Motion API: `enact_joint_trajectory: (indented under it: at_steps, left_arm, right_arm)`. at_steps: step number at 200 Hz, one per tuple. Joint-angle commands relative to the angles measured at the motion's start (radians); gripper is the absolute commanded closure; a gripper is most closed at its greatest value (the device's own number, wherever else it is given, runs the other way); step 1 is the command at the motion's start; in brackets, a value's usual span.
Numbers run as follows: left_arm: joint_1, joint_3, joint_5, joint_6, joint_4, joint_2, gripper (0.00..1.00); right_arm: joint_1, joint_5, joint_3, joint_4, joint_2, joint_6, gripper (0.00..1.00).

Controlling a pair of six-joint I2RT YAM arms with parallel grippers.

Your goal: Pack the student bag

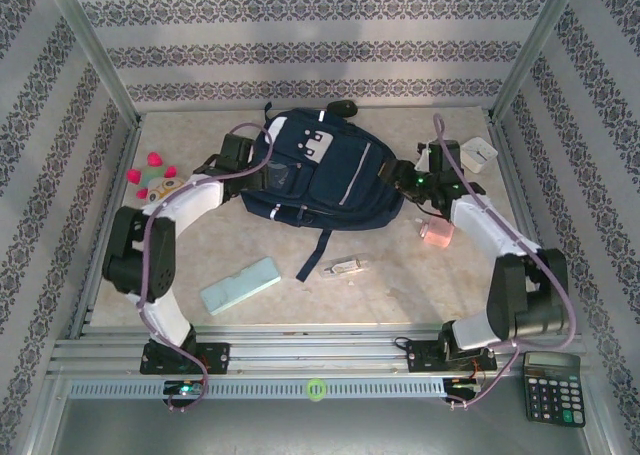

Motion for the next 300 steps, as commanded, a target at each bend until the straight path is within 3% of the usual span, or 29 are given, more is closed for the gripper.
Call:
enact_joint_trajectory:
  at_steps: [1, 22, 45, 74, 120, 142, 159, 181, 200, 216, 249, 300]
  left_arm:
    - [-0.001, -0.071, 0.065, -0.109, 0.031, -0.128, 0.36]
    - [0.0, -0.155, 0.202, -0.112, 0.151, -0.154, 0.39]
    - [-0.007, -0.173, 0.288, -0.189, 0.199, -0.078, 0.43]
    - [-0.015, -0.139, 0.201, -0.271, 0.18, 0.045, 0.44]
    - [0.002, 0.046, 0.113, -0.235, 0.092, 0.244, 0.4]
    - [0.013, 0.119, 0.071, -0.201, 0.06, 0.27, 0.37]
    - [0.023, 0.157, 0.055, -0.177, 0.017, 0.234, 0.33]
    - [0.025, 0.147, 0.047, -0.139, -0.034, 0.125, 0.28]
    - [0.024, 0.088, 0.066, -0.132, -0.062, 0.007, 0.27]
    - [0.02, 0.006, 0.125, -0.16, -0.04, -0.08, 0.28]
    - [0.005, -0.138, 0.207, -0.204, -0.001, -0.176, 0.29]
    - [-0.003, -0.232, 0.231, -0.263, 0.001, -0.251, 0.3]
  right_arm:
    - [-0.004, -0.152, 0.056, -0.054, 0.115, -0.058, 0.46]
    - [0.001, -0.166, 0.092, -0.017, 0.206, -0.044, 0.5]
    - [0.027, -0.134, 0.074, 0.012, 0.252, -0.037, 0.54]
    - [0.111, -0.117, -0.011, 0.101, 0.249, 0.009, 0.58]
    - [0.335, -0.073, -0.059, 0.293, 0.252, 0.125, 0.59]
    - [0.448, -0.023, -0.034, 0.354, 0.254, 0.185, 0.59]
    - [0.488, -0.016, 0.006, 0.299, 0.211, 0.181, 0.54]
    - [0.463, 0.003, 0.045, 0.07, 0.085, 0.114, 0.48]
    - [0.385, -0.008, 0.092, -0.183, 0.003, 0.016, 0.46]
    - [0.315, -0.014, 0.106, -0.277, -0.012, -0.05, 0.46]
    - [0.21, 0.003, 0.1, -0.211, 0.074, -0.074, 0.49]
    - [0.266, -0.028, 0.088, -0.01, 0.242, -0.012, 0.56]
